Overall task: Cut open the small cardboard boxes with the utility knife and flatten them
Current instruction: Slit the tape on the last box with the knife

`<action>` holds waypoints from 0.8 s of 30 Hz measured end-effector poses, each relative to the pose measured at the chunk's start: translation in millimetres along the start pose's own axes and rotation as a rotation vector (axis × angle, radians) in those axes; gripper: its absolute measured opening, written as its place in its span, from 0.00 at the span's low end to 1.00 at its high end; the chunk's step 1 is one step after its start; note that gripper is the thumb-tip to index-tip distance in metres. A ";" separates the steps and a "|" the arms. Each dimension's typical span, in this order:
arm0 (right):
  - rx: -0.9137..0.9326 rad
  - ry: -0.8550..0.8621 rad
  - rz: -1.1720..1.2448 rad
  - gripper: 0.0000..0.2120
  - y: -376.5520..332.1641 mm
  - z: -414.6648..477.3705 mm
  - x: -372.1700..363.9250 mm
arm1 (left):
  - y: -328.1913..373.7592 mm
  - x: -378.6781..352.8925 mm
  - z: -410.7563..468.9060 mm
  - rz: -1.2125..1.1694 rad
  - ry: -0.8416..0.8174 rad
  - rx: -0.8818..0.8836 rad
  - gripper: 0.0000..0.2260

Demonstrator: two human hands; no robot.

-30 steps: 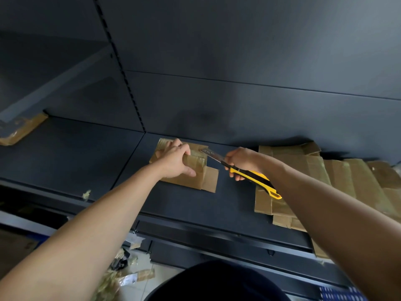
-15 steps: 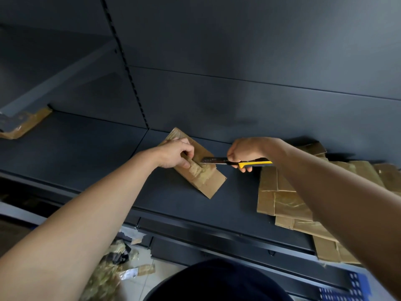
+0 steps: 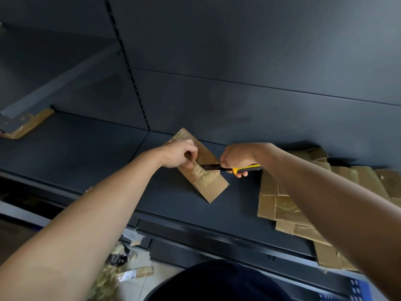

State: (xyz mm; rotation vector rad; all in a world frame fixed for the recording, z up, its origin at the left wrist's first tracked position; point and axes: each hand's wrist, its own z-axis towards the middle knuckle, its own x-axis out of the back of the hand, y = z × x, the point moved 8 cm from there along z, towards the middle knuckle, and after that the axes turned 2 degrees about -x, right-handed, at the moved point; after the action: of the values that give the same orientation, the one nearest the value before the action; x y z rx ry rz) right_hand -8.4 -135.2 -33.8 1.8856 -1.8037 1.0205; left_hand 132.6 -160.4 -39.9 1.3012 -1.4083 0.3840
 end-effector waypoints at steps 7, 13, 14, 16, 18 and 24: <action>0.043 0.193 0.040 0.07 -5.8 0.0 -2.2 | 11.0 2.5 1.0 0.045 0.036 0.000 0.10; 0.013 0.060 -0.002 0.13 1.9 -12.0 -2.6 | 4.0 6.5 -3.2 -0.066 0.061 0.035 0.10; 0.011 0.064 -0.020 0.15 -1.3 -10.6 -5.5 | 7.2 4.6 -1.7 -0.051 0.061 0.030 0.10; 0.008 0.041 -0.032 0.17 -4.9 -6.8 -12.9 | 10.0 0.5 -0.4 -0.034 0.054 0.024 0.10; -0.007 -0.016 -0.010 0.15 0.9 -8.7 -17.7 | 0.5 3.3 -4.2 -0.058 0.096 0.061 0.09; -0.080 0.051 0.260 0.13 37.4 -15.1 1.2 | -15.1 16.8 -7.5 -0.125 0.155 0.094 0.09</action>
State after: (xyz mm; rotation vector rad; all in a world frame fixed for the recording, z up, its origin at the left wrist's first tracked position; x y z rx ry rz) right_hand -48.5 -130.9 -31.2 1.5941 -2.0656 1.0517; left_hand 152.9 -167.4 -29.7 1.3979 -1.1846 0.4611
